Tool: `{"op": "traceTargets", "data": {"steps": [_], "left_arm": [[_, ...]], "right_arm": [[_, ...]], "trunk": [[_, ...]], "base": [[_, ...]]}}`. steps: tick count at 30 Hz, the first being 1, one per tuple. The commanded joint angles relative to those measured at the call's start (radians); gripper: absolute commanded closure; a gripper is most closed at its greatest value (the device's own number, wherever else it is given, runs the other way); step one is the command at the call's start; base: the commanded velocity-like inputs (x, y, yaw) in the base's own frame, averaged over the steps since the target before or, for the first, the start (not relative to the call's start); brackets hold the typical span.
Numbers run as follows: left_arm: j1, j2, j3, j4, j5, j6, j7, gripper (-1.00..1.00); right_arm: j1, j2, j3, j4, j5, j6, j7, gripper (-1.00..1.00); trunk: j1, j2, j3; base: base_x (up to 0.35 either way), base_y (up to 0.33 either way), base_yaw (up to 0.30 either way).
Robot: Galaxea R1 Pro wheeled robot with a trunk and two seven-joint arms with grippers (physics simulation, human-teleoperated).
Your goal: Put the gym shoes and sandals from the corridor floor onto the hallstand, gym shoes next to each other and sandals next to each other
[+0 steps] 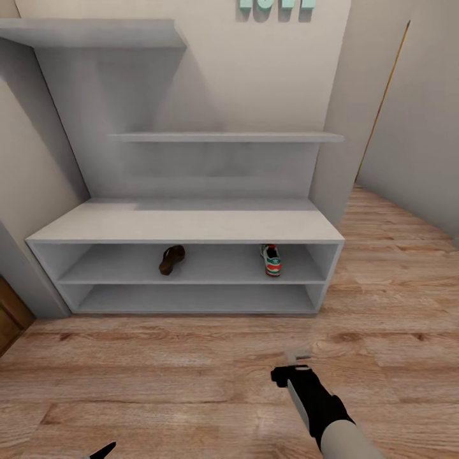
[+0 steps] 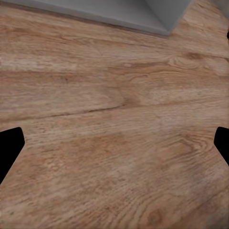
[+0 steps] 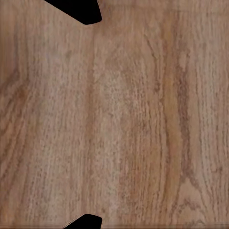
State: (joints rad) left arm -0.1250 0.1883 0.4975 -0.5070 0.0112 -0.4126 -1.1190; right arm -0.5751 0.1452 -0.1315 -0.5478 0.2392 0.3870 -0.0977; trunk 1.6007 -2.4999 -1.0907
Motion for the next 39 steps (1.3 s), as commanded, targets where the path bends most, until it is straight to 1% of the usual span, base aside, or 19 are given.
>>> {"op": "traceTargets", "data": {"steps": [1,3,8,13,18,21,24,25,27,28,33,34,37,38,39], "left_arm": [[-0.001,0.0,0.003,0.001,0.001,-0.003,-0.004,-1.0],[-0.001,-0.001,0.003,0.002,0.001,-0.003,-0.004,-1.0],[-0.001,-0.001,0.003,0.002,0.0,-0.003,-0.003,-1.0],[-0.001,-0.001,0.003,0.002,0.0,-0.003,-0.002,-1.0],[-0.001,-0.001,0.003,0.004,-0.001,-0.003,-0.002,-1.0],[-0.001,-0.002,0.003,0.004,-0.001,-0.002,-0.001,-1.0],[-0.001,-0.002,0.003,0.005,-0.002,-0.002,0.009,-1.0],[-0.001,-0.003,0.003,0.005,-0.002,-0.002,0.021,-1.0],[-0.001,-0.004,0.003,0.005,-0.002,-0.002,0.038,-1.0],[-0.001,-0.005,0.003,0.005,-0.002,-0.003,0.061,-1.0],[-0.001,-0.01,0.003,0.006,-0.002,-0.003,0.13,-1.0],[-0.001,-0.012,0.002,0.007,-0.002,-0.004,0.158,-1.0],[-0.001,-0.014,0.002,0.007,-0.002,-0.004,0.196,-1.0],[-0.001,-0.016,0.002,0.007,-0.002,-0.004,0.227,-1.0],[-0.001,-0.016,0.002,0.007,-0.001,-0.004,0.231,-1.0]], "right_arm": [[0.0,-0.006,-0.006,0.015,0.01,-0.015,0.003,-1.0],[0.0,-0.022,-0.006,0.048,0.011,-0.053,0.005,-1.0],[0.0,-0.064,-0.005,0.127,0.011,-0.143,0.007,-1.0],[0.0,-0.093,-0.005,0.181,0.011,-0.22,0.012,-1.0],[0.0,-0.117,-0.005,0.215,0.012,-0.268,0.028,-1.0],[0.0,-0.132,-0.006,0.237,0.012,-0.282,0.053,-1.0],[0.0,-0.149,-0.006,0.261,0.012,-0.29,0.091,-1.0],[0.0,-0.161,-0.006,0.277,0.011,-0.294,0.123,-1.0],[0.001,-0.174,-0.006,0.292,0.01,-0.3,0.161,-1.0],[0.001,-0.187,-0.006,0.308,0.009,-0.314,0.203,-1.0],[0.009,-0.219,-0.007,0.346,0.008,-0.378,0.308,-1.0],[0.016,-0.23,-0.007,0.362,0.008,-0.414,0.341,-1.0],[0.033,-0.243,-0.007,0.388,0.007,-0.478,0.374,-1.0],[0.058,-0.252,-0.007,0.418,0.007,-0.575,0.395,-1.0],[0.064,-0.253,-0.007,0.424,0.007,-0.599,0.398,-1.0]], "trunk": [[0.0,0.0,-0.001],[-0.001,0.0,0.003],[-0.02,0.035,0.019],[-0.039,0.07,0.034],[-0.058,0.105,0.05],[-0.07,0.126,0.059],[-0.081,0.147,0.069],[-0.085,0.154,0.072],[-0.093,0.168,0.078],[-0.097,0.175,0.081],[-0.116,0.21,0.097],[-0.116,0.21,0.097],[-0.116,0.21,0.097],[-0.116,0.21,0.097],[-0.116,0.21,0.097]], "base": [[0.0,0.0,0.0],[0.0,0.0,0.0],[0.0,0.0,-0.037],[0.0,0.0,-0.146],[0.0,0.0,-0.232],[0.0,0.0,-0.261],[0.0,0.0,-0.27],[0.0,0.0,-0.275],[0.0,0.0,-0.276],[0.0,0.0,-0.277],[0.0,0.0,-0.278],[0.0,0.0,-0.279],[0.0,0.0,-0.279],[0.0,0.0,-0.279],[0.0,0.0,-0.279]]}}
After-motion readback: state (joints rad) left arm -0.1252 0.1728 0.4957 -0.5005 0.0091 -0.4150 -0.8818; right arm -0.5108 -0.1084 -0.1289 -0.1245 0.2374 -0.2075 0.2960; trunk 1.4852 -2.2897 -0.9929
